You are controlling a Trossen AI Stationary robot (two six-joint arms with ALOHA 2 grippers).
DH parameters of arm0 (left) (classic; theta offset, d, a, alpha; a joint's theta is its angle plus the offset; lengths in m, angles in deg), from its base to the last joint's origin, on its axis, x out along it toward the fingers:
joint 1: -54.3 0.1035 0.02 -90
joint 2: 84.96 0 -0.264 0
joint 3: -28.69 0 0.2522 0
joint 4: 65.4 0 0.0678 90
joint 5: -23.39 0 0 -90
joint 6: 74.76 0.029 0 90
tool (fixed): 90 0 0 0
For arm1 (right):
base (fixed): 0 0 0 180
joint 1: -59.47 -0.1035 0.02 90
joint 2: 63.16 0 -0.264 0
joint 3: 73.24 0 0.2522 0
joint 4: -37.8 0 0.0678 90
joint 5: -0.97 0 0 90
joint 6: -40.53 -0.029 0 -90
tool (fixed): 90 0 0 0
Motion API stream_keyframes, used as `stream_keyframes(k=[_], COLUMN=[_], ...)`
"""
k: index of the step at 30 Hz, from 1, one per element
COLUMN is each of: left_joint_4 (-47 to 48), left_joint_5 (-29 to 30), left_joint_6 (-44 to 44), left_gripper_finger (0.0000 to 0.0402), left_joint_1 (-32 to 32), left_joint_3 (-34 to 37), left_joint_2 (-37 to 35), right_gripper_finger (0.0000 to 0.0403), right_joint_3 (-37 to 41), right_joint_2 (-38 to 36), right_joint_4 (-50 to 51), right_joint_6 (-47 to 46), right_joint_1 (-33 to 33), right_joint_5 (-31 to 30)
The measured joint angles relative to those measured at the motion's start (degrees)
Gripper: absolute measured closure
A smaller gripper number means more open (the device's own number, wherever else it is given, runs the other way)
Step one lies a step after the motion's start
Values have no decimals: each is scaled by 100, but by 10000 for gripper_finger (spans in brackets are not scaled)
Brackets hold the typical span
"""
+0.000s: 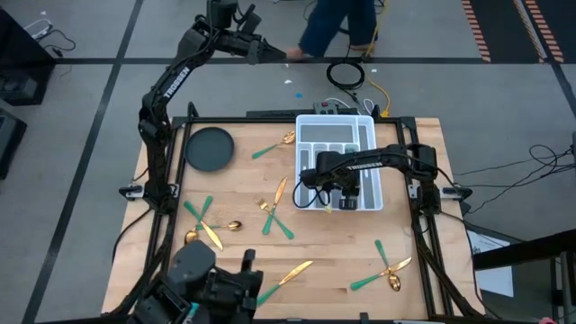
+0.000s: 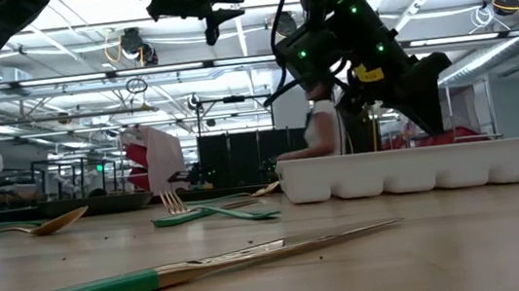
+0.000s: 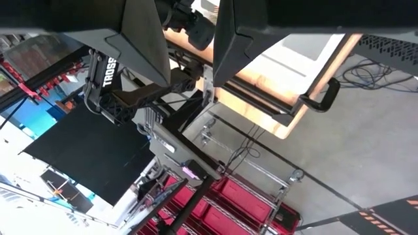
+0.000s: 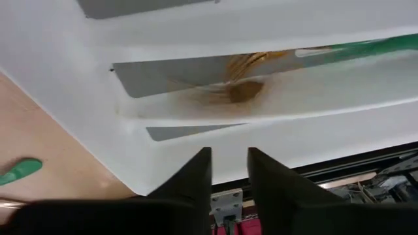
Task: Sort silverware
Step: Put the top green fork into the silverware tray, then put the green spoon into the silverware tray
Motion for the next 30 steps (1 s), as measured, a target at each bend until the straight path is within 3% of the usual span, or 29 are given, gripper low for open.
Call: stream_keyframes(k=[6,11,17,21,27,30], left_joint_4=[0,2,168,856,2881,4089], left_joint_5=[2,-7,-28,95,2650,3353], left_joint_6=[-2,-5,-7,229,1812,2451], left_gripper_finger=[279,279,279,279,279,279], left_joint_1=[54,59,59,103,66,-166], left_joint_3=[0,0,0,0,-2,-2], left_joint_2=[0,0,-2,-3,-7,-7], right_gripper_finger=[258,248,258,266,269,269], right_joint_3=[-211,-783,-1623,-1751,-1751,-1751], right_joint_2=[-3,-256,-1400,-2692,-4528,-5114], right_joint_4=[11,5,2,18,20,19], right_joint_6=[-19,-55,-415,-888,-2215,-2677], right_joint_1=[0,-13,-24,-22,-22,-22], right_joint_5=[0,112,114,-264,-811,-809])
